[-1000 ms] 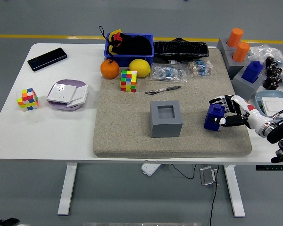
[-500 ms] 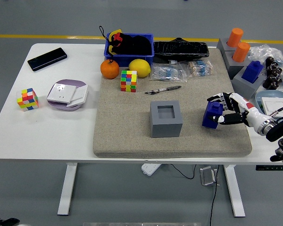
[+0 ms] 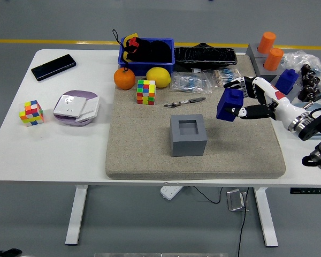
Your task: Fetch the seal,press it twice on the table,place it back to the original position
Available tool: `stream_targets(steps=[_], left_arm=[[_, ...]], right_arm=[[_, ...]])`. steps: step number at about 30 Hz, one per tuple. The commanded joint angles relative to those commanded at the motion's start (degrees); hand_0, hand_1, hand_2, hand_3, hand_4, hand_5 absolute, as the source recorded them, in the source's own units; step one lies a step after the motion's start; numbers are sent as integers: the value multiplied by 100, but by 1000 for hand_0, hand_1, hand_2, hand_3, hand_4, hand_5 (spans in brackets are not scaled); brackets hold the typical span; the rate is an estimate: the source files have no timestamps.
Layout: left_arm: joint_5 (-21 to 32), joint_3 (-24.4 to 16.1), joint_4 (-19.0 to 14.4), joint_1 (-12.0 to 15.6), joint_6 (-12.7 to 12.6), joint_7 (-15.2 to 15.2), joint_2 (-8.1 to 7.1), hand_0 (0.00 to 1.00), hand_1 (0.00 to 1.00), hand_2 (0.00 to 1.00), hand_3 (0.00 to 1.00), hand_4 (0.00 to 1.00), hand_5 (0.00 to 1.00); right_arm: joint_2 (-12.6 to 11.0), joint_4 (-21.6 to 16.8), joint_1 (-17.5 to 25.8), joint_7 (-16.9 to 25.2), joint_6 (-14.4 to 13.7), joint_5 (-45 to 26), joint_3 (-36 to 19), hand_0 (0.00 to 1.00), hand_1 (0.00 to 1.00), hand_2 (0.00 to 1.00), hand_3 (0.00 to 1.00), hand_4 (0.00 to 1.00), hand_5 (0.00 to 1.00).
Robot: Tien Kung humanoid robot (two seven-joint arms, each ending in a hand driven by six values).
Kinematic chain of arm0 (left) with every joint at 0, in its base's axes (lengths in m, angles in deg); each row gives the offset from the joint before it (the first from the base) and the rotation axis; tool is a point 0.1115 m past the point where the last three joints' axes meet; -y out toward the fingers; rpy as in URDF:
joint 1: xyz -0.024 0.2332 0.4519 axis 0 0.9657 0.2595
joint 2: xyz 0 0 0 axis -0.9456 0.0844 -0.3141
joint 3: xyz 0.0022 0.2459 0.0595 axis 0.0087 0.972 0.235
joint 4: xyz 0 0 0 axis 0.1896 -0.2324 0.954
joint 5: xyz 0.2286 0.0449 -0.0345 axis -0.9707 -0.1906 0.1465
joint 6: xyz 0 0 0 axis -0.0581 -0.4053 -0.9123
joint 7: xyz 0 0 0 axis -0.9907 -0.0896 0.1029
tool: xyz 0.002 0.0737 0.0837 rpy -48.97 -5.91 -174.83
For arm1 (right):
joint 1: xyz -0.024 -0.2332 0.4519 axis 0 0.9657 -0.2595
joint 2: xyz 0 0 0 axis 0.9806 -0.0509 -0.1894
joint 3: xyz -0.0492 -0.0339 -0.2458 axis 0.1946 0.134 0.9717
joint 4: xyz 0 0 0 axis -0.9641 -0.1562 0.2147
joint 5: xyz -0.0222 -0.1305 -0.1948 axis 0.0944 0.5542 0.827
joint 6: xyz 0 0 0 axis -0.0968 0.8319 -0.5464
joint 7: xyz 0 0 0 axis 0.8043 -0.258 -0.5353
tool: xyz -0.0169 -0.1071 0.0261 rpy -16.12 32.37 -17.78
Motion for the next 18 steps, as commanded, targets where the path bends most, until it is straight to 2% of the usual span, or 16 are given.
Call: stream_targets(steps=[3, 7, 12, 18], left_arm=[[-10, -14, 0, 1, -1, 8, -2, 722, 692, 681, 749, 688, 257], [-14, -20, 0, -1, 0, 12, -3, 722, 692, 681, 750, 688, 257], [-3, -2, -3, -4, 7, 4, -1, 722, 692, 681, 750, 688, 257], [-47, -32, -2, 11, 13, 19, 1, 722, 692, 681, 750, 688, 257]], right_arm=[[52, -147, -93, -16, 8, -51, 118, 503, 370, 393, 427, 709, 2], [155, -156, -217, -23, 16, -72, 251, 502, 370, 394, 427, 708, 2], [325, 62, -398, 8, 0, -158, 556, 502, 370, 394, 427, 708, 2], [423, 316, -544, 50, -3, -290, 895, 501, 369, 393, 425, 708, 2]])
